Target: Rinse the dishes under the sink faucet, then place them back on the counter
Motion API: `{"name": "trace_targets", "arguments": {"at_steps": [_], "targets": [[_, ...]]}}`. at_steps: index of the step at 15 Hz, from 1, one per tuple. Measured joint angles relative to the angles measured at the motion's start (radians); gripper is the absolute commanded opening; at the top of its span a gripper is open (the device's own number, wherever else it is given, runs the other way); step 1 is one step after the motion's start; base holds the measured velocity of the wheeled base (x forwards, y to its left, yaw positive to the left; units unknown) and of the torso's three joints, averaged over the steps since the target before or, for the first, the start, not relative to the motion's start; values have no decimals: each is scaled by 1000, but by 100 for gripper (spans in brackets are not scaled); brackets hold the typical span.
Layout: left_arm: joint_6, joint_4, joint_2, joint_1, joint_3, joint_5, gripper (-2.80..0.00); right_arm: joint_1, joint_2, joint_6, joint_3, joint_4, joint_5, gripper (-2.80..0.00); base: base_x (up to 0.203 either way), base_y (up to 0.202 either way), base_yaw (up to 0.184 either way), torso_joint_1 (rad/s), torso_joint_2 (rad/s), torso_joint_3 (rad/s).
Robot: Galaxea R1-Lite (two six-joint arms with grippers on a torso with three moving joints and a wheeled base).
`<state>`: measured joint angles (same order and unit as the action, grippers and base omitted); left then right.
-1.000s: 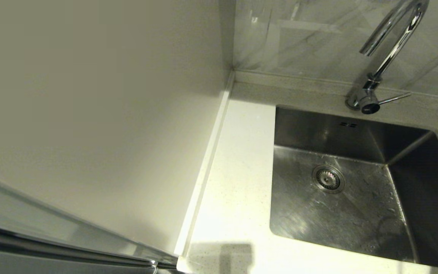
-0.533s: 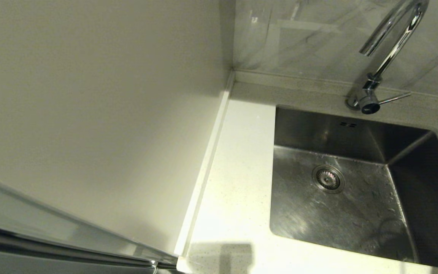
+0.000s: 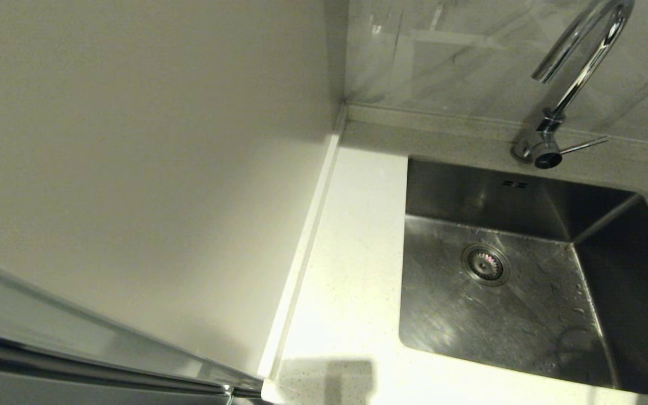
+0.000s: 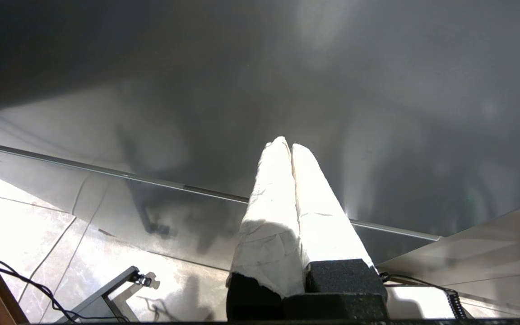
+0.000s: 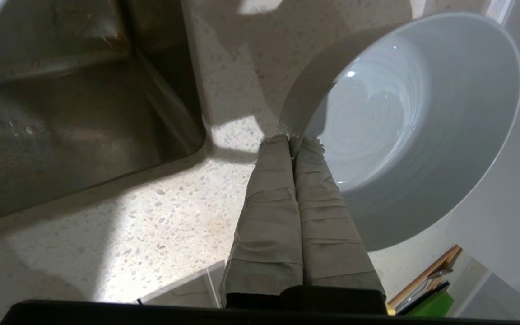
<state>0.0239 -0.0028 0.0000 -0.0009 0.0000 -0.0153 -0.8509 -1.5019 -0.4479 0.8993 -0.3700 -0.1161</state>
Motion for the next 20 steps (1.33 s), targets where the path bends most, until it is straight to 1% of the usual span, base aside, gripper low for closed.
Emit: {"name": "trace_targets", "arguments": {"at_steps": [7, 17, 18, 20], "targets": [[0, 0, 0, 0, 0, 0, -280, 1, -13, 4, -24, 4, 0, -280, 0, 0, 0, 0, 0, 0], [1, 0, 0, 0, 0, 0, -280, 1, -43, 7, -21, 7, 6, -280, 0, 0, 0, 0, 0, 0], [0, 0, 0, 1, 0, 0, -280, 1, -45, 6, -21, 7, 9, 0, 0, 0, 0, 0, 0, 0], [0, 0, 0, 1, 0, 0, -280, 1, -46, 6, -22, 27, 10, 0, 0, 0, 0, 0, 0, 0]]}}
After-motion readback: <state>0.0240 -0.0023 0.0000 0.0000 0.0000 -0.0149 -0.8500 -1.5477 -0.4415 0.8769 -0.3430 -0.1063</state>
